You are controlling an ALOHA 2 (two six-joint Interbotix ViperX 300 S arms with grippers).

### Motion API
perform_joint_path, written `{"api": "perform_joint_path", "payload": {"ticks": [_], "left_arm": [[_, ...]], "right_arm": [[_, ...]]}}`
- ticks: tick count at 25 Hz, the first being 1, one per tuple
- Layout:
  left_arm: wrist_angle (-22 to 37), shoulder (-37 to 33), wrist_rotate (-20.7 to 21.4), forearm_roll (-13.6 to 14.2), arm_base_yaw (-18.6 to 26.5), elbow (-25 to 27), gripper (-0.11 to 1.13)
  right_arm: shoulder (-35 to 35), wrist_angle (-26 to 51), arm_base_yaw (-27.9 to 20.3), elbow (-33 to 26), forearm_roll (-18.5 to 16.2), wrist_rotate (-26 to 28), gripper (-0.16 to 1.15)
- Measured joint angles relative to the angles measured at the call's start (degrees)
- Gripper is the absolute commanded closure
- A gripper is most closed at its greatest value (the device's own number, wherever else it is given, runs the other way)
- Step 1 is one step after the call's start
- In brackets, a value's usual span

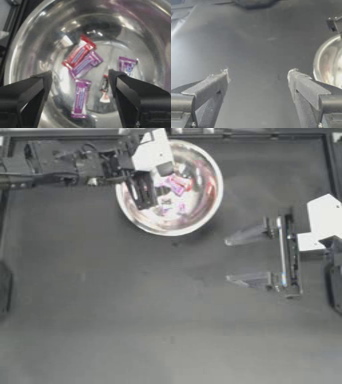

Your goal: Put candies in bowl

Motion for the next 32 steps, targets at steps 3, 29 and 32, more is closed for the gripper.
{"api": "perform_joint_path", "payload": {"ticks": [3,29,32], "left_arm": [[0.09,-0.26,-0.09,-0.26,-0.53,0.18,0.05],[-0.88,-29.97,-0.26,-9.32,-17.75,18.46,0.08],[-2.11,-31.55,-0.26,-9.76,-19.25,20.48,0.08]], "right_arm": [[0.00,0.00,0.00,0.00,0.00,0.00,-0.01],[0.00,0.00,-0.26,0.00,-0.44,-0.09,-0.01],[-0.09,0.00,-0.62,0.00,-0.70,-0.09,-0.01]]}}
